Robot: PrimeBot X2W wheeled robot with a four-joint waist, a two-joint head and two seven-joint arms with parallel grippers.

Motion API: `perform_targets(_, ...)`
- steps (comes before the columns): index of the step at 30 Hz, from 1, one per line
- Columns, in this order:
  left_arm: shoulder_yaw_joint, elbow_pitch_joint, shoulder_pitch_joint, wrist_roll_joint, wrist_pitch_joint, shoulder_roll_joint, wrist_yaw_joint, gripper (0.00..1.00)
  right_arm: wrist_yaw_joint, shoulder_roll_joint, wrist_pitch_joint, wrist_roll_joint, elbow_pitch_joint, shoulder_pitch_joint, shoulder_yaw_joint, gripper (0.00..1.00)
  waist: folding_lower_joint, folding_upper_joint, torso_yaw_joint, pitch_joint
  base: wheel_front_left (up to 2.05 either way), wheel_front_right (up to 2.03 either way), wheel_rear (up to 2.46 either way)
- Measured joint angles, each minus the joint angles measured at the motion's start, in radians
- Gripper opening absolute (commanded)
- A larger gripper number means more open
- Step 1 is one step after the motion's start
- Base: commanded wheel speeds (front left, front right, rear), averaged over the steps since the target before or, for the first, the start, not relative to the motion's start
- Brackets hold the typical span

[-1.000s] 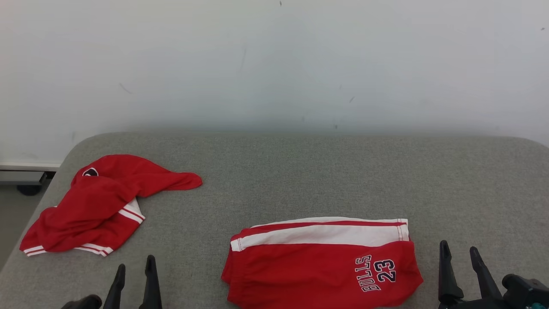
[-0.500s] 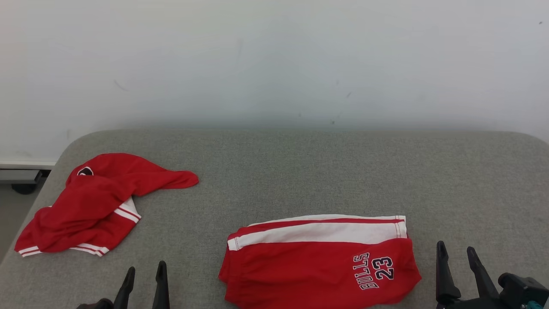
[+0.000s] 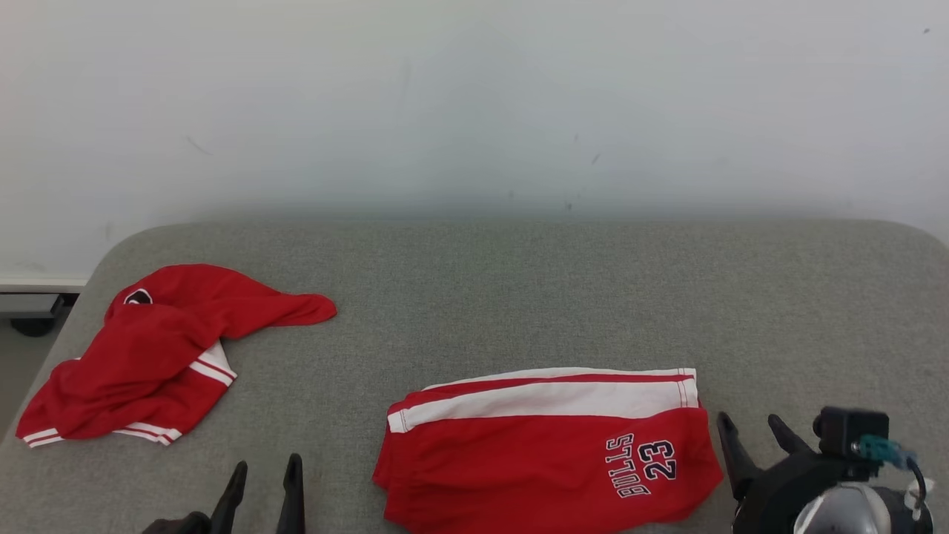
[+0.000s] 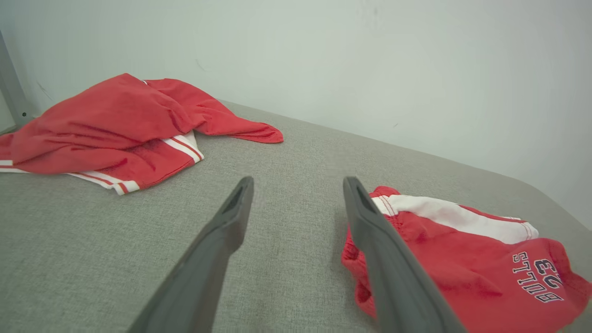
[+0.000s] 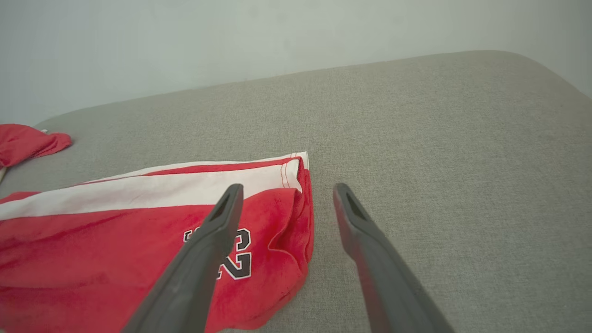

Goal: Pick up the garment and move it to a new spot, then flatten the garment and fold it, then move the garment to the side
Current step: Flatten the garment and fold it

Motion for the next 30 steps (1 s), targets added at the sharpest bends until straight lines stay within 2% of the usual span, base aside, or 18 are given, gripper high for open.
perform_targets(7,-0.061,0.005,-0.004,0.017,0.064,0.003,-0.014,1.00,-0.001,-0.063,0.253,-0.022,0.015,-0.093,-0.001,1.00,0.0000,0.0000,0.011,-0.002,0.00,0.00,0.00)
perform_targets(15,-0.091,0.043,-0.039,0.034,0.110,0.012,-0.031,1.00,-0.001,-0.076,0.452,-0.021,0.169,-0.203,-0.019,1.00,0.0000,0.0001,0.043,0.004,0.00,0.00,0.00)
perform_targets(21,-0.099,0.073,-0.043,0.050,0.114,0.008,-0.031,1.00,-0.001,-0.039,0.517,-0.021,0.234,-0.259,-0.019,1.00,0.0000,0.0000,0.061,0.010,0.00,0.00,0.00)
perform_targets(30,-0.112,0.089,-0.048,0.050,0.122,-0.006,-0.032,1.00,-0.001,-0.025,0.568,-0.023,0.309,-0.272,-0.049,1.00,0.0000,0.0001,0.083,0.021,0.00,0.00,0.00)
